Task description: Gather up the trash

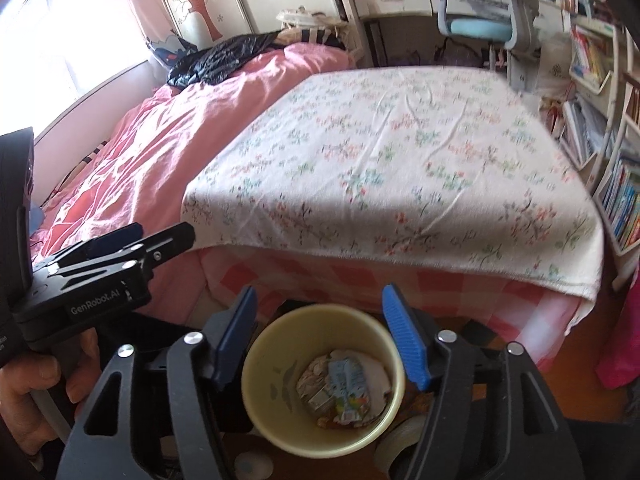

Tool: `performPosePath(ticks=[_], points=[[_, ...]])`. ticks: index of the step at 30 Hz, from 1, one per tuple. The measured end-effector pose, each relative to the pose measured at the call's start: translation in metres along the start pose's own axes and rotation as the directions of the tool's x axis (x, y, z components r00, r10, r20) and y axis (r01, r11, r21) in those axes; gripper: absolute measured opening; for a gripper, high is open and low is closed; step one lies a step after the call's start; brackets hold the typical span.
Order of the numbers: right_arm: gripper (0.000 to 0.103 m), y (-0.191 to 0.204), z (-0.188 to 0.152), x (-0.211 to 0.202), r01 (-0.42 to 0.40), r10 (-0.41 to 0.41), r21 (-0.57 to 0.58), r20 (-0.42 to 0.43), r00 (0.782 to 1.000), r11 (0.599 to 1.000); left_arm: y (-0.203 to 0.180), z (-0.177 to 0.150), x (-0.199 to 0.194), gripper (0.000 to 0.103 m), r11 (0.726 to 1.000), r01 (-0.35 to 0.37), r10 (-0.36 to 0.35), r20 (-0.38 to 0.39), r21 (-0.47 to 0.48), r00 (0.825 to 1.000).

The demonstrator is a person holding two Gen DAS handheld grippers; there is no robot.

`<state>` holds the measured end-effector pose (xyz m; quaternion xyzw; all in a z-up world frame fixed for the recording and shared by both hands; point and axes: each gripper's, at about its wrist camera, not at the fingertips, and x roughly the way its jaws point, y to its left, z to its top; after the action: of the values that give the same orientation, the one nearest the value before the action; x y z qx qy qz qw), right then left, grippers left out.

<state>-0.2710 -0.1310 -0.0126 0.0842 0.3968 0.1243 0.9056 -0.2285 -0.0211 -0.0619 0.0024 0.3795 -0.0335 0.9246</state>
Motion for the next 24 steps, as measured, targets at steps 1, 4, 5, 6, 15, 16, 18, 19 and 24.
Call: performPosePath(ticks=[1, 4, 5, 6, 15, 16, 18, 19, 24], points=[[0.066, 0.0, 0.002, -0.003, 0.01, -0.01, -0.003, 0.02, 1.0, 1.0, 0.0, 0.004, -0.004, 0.085, 1.0, -0.006, 0.006, 0.026, 0.0, 1.0], [0.073, -0.003, 0.009, -0.009, 0.053, -0.053, 0.0, 0.079, 0.995, 0.999, 0.003, 0.016, -0.015, 0.09, 1.0, -0.02, 0.022, 0.095, -0.013, 0.995], [0.074, -0.003, 0.012, -0.011, 0.064, -0.064, 0.003, 0.096, 0.993, 0.998, 0.003, 0.02, -0.02, 0.092, 1.0, -0.023, 0.025, 0.116, -0.018, 0.993], [0.076, -0.004, 0.015, -0.013, 0.078, -0.078, 0.007, 0.117, 0.99, 0.997, 0.005, 0.024, -0.024, 0.092, 0.999, -0.027, 0.029, 0.137, -0.023, 0.99], [0.09, -0.001, 0.055, -0.037, 0.178, -0.171, 0.001, 0.289, 0.942, 0.984, 0.019, 0.07, -0.048, 0.096, 0.997, -0.034, 0.05, 0.273, -0.064, 0.961], [0.091, 0.0, 0.06, -0.039, 0.185, -0.175, -0.007, 0.306, 0.936, 0.983, 0.019, 0.074, -0.05, 0.096, 0.997, -0.037, 0.054, 0.286, -0.066, 0.957], [0.094, 0.002, 0.073, -0.043, 0.205, -0.185, -0.024, 0.341, 0.922, 0.978, 0.021, 0.086, -0.05, 0.096, 0.997, -0.038, 0.057, 0.306, -0.068, 0.95], [0.095, 0.003, 0.079, -0.045, 0.214, -0.189, -0.032, 0.356, 0.915, 0.976, 0.022, 0.092, -0.05, 0.096, 0.997, -0.04, 0.06, 0.316, -0.069, 0.947], [0.095, 0.006, 0.105, -0.051, 0.239, -0.191, -0.066, 0.415, 0.89, 0.969, 0.024, 0.119, -0.044, 0.096, 0.995, -0.05, 0.075, 0.353, -0.081, 0.932]])
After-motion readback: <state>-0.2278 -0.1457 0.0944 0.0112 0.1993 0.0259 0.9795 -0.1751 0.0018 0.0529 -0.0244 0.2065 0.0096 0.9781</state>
